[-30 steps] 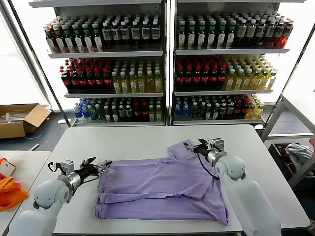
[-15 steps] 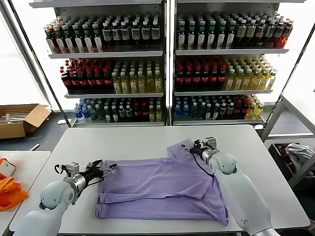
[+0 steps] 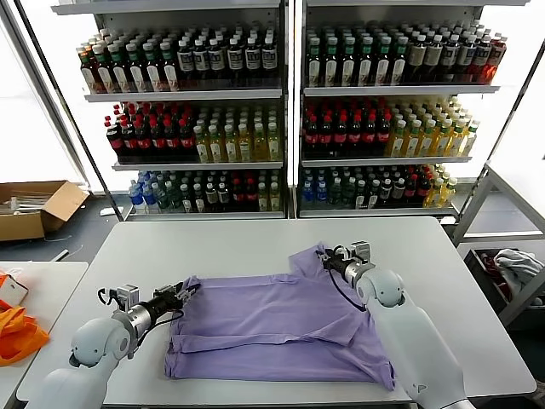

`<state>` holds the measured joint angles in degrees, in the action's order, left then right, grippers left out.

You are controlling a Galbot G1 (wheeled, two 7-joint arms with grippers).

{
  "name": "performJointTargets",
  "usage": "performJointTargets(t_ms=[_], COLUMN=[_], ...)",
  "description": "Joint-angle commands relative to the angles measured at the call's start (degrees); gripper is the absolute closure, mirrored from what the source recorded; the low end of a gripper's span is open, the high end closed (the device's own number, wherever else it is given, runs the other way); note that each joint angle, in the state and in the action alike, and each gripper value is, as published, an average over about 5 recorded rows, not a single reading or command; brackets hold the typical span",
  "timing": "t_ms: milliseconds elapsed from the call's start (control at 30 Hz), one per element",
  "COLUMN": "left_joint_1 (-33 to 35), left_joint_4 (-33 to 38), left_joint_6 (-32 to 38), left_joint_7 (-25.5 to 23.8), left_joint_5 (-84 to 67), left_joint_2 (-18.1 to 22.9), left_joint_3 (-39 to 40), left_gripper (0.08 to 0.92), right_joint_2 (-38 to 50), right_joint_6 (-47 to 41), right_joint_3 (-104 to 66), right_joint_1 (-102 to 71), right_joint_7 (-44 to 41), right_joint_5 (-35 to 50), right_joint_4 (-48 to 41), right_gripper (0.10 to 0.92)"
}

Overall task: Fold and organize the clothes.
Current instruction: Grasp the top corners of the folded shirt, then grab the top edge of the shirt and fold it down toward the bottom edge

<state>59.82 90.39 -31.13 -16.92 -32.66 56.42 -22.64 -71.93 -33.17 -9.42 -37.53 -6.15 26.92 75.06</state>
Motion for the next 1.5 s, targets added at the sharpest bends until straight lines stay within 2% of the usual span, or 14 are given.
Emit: performJointTargets(t_ms=[33,133,267,533,733,900,1200,1500], left_joint_1=[0.1,-0.1,0.6,6.3,13.8,20.8,31.4,34.9], left_joint_4=[0.5,1.3,3.7,13.1,20.6,25.5,31.4,31.0], left_joint_6=[0.6,1.4,3.4,5.3,3.4,1.6,-0.3,-0.1], left_joint_7=[-0.1,0.3,0.7,2.2,3.1,4.2,3.5,2.0], left_joint_5=[-0.9,-1.8,-2.7,-3.3,-3.4,-2.9,-1.1,3.3], left_joint_2=[-0.4,-0.7,-0.9,-0.8,-1.4,-1.7,-2.1,-1.4], left_joint_3=[0.2,-0.1,-0.9,-4.8,-8.5,-11.3,-17.2,-17.6], left_gripper=[0.758,0.843,0.909,0.913,0.913,0.913,0.913,0.913], right_joint_2=[0.2,1.2,2.3,6.9,10.4,10.8,10.9,11.4], right_joint_6=[0.0,0.0,0.0,0.0,0.0,0.1,1.3,2.2], right_joint_3=[-1.0,-1.7,-3.2,-8.1,-13.4,-20.6,-29.2,-29.0], right_joint_1=[-1.2,-2.4,-4.6,-14.2,-28.3,-40.1,-58.6,-65.5], right_joint_7=[1.7,2.4,3.5,5.2,5.1,4.7,3.9,2.4], right_joint_5=[4.0,6.3,8.9,13.7,14.2,13.7,14.5,11.7], right_joint_4=[4.8,8.7,14.8,29.9,42.8,50.2,57.1,57.6], right_gripper=[0.868,0.917,0.918,0.918,0.918,0.918,0.918,0.918])
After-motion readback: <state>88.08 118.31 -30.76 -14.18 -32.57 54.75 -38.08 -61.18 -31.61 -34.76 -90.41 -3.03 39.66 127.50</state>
